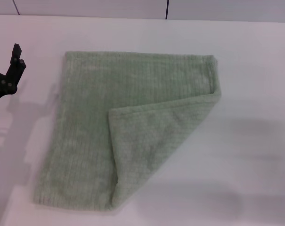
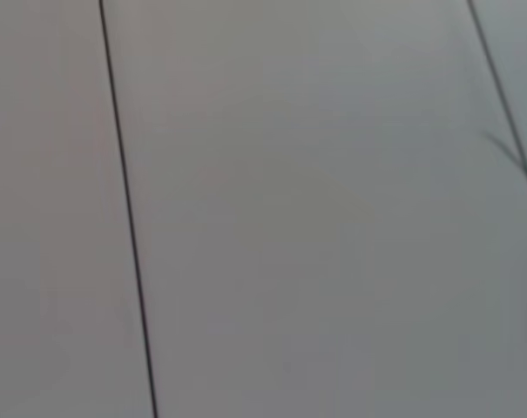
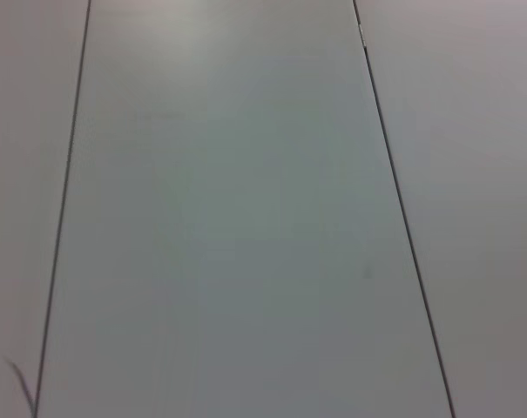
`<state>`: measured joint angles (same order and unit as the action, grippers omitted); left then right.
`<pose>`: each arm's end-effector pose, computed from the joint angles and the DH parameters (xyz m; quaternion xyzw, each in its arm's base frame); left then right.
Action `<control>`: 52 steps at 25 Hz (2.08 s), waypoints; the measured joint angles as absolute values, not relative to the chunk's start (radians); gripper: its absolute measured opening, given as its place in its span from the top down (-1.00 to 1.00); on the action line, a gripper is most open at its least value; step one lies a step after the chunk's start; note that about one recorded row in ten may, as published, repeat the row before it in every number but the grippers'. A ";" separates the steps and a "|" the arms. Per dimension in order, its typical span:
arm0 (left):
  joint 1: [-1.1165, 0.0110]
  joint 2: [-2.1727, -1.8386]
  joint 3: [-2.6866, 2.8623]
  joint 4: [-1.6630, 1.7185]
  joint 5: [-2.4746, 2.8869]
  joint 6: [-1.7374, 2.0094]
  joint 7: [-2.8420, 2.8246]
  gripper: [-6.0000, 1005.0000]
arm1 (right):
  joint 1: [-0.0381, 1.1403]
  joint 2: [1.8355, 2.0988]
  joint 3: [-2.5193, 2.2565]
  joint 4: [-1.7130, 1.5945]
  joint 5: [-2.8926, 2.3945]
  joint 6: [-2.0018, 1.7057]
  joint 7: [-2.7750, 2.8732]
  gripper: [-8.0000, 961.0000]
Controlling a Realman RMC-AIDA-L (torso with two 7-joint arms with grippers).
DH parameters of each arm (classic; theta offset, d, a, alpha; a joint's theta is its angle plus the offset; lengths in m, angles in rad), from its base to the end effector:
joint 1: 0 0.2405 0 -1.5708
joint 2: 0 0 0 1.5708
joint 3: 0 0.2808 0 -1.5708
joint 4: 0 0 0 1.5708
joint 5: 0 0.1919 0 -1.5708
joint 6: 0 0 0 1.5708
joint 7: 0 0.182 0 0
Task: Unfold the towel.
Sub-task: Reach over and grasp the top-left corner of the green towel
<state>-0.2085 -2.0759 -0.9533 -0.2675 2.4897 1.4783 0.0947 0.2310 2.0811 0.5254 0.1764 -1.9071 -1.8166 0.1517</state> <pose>-0.3234 0.2953 0.0057 -0.6684 -0.0908 -0.3087 0.6706 0.3162 0.2654 0.0474 -0.5642 0.1093 0.4493 0.6840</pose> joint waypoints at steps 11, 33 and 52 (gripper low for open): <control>-0.200 -2.077 -0.919 -0.270 2.488 1.523 0.163 -0.59 | 0.237 2.083 0.486 0.185 -1.908 -1.835 0.112 -0.64; -0.151 -2.004 -1.211 -1.102 2.587 0.292 0.410 -0.57 | 0.267 2.078 0.449 0.186 -1.908 -1.787 0.124 -0.64; -0.213 -2.059 -1.527 -1.597 2.629 -0.681 0.400 -0.06 | 0.288 2.079 0.414 0.186 -1.908 -1.748 0.131 -0.64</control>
<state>-0.2132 -2.0595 -1.5269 -1.5972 2.6293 -0.6810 0.3996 0.2877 2.0786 0.4144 0.1864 -1.9082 -1.7484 0.1310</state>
